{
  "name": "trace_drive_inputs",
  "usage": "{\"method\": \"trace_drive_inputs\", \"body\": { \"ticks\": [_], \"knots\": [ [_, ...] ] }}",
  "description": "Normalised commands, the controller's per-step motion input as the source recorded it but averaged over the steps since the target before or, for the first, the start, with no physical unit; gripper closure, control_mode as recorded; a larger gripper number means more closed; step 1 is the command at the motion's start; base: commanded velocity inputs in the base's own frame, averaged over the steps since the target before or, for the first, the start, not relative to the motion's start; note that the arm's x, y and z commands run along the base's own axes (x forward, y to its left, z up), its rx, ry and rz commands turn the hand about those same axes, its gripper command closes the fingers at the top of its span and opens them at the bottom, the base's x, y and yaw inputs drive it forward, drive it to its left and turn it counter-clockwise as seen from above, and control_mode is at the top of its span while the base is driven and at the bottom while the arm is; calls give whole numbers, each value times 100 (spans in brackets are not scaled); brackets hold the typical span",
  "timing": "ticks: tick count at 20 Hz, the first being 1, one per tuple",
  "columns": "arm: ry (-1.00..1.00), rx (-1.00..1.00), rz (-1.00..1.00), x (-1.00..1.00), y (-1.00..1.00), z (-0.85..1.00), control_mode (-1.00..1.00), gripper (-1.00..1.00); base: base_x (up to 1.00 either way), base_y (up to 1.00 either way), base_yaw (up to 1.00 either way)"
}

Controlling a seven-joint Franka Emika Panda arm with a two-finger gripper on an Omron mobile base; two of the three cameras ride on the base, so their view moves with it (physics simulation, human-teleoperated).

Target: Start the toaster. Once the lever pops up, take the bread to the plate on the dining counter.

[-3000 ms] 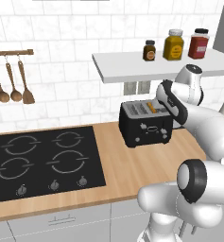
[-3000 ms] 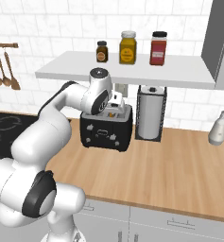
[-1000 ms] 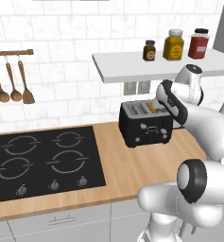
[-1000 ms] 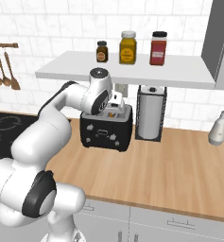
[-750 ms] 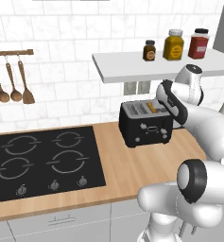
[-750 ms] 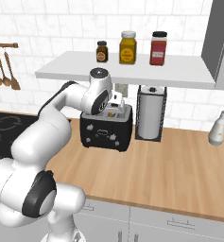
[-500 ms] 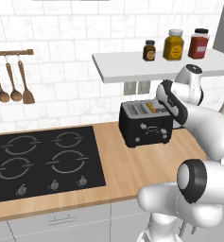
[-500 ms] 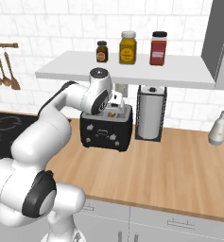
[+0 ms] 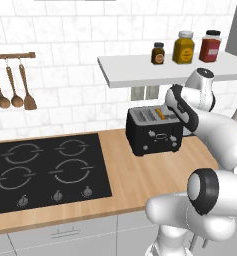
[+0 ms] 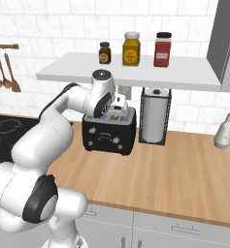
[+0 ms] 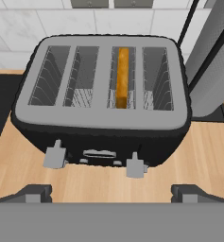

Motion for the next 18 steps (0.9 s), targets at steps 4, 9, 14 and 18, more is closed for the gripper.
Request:
{"method": "trace_drive_inputs", "body": {
  "ticks": [4,9,14,18],
  "knots": [
    [0,0,0,0,0,0,-100,-100,0,0,0],
    [0,0,0,0,0,0,-100,-100,0,0,0],
    [0,0,0,0,0,0,-100,-100,0,0,0],
    [0,0,0,0,0,0,-100,-100,0,0,0]
  ]
}}
